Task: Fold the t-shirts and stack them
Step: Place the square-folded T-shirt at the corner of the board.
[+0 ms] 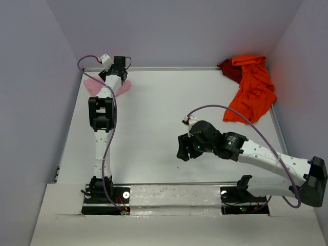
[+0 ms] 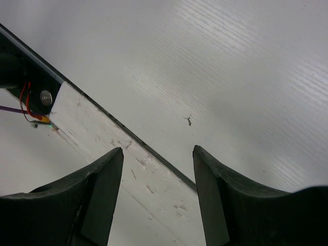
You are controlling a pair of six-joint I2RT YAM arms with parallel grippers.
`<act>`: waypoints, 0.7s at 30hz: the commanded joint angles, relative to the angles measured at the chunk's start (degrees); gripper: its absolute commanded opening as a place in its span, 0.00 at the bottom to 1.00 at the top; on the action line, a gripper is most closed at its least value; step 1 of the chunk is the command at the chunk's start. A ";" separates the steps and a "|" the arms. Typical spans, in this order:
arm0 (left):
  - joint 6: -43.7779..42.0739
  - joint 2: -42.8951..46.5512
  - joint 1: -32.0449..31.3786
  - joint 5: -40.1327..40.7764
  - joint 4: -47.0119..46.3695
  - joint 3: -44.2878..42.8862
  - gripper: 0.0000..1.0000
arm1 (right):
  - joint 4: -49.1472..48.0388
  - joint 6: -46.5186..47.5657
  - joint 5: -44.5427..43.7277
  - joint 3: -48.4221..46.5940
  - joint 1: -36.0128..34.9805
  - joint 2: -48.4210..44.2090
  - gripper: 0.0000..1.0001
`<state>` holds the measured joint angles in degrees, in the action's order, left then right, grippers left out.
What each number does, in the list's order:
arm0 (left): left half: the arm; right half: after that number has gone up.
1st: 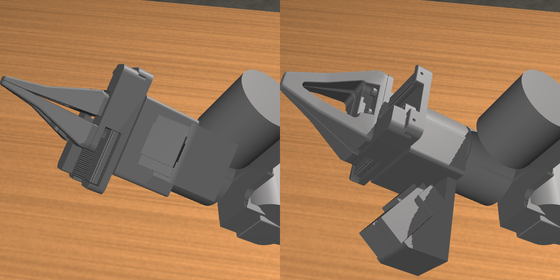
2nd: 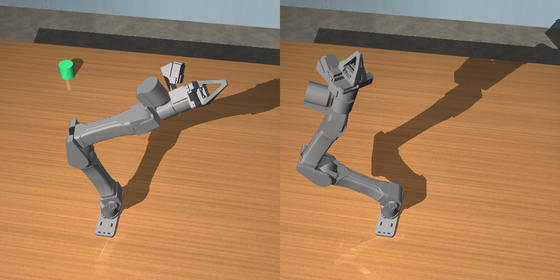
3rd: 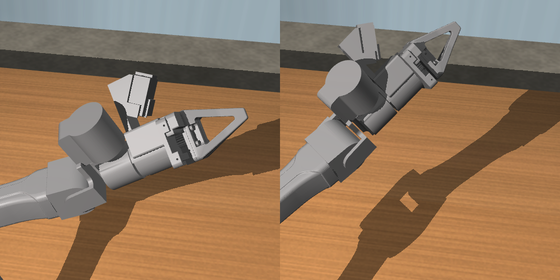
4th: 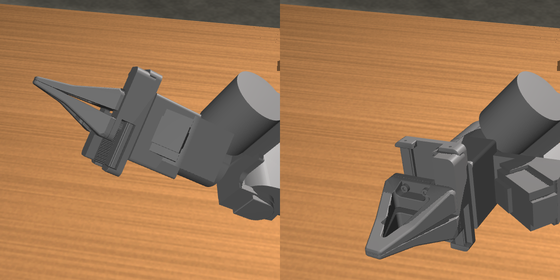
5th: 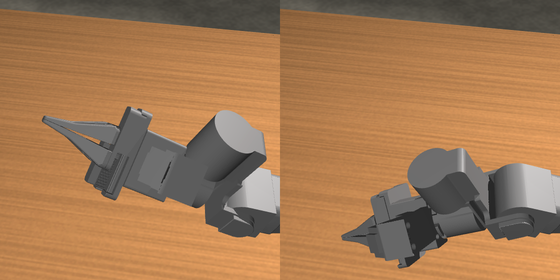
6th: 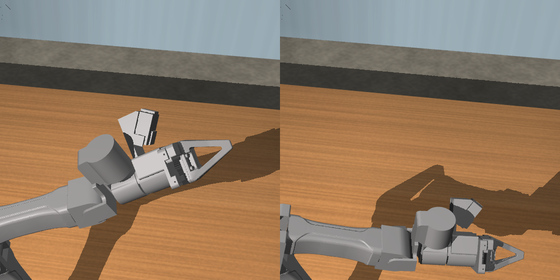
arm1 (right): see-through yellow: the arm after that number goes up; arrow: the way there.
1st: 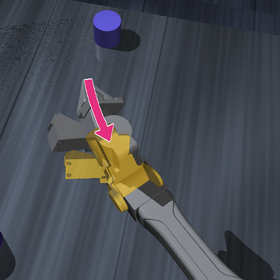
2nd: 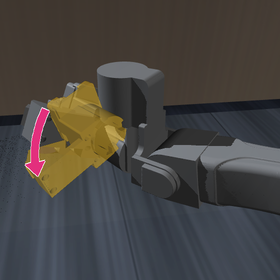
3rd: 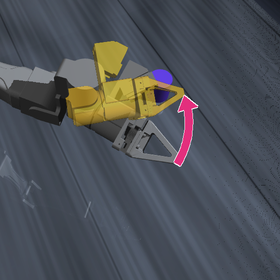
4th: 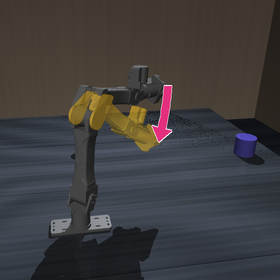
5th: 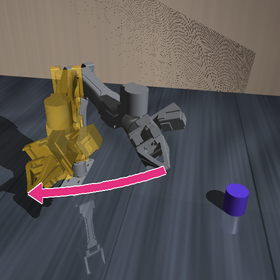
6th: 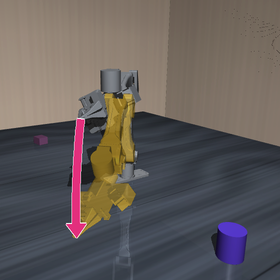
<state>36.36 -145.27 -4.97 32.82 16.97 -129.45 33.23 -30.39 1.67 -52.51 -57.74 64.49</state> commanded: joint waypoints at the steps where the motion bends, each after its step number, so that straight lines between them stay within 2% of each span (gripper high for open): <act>1: 1.17 -0.10 -0.21 -3.98 2.98 -1.16 0.91 | 0.25 1.91 1.14 -4.96 0.08 0.89 0.63; 13: 3.46 0.16 -0.83 -16.91 7.99 -0.37 0.91 | 2.98 5.25 -1.32 -12.17 0.08 4.33 0.63; 21: 1.43 7.44 -3.29 -19.19 8.34 8.85 0.91 | 3.33 8.59 -3.08 -17.36 1.92 8.01 0.64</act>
<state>37.95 -143.33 -6.07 18.22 20.53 -125.45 36.58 -24.56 0.16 -66.06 -56.97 71.35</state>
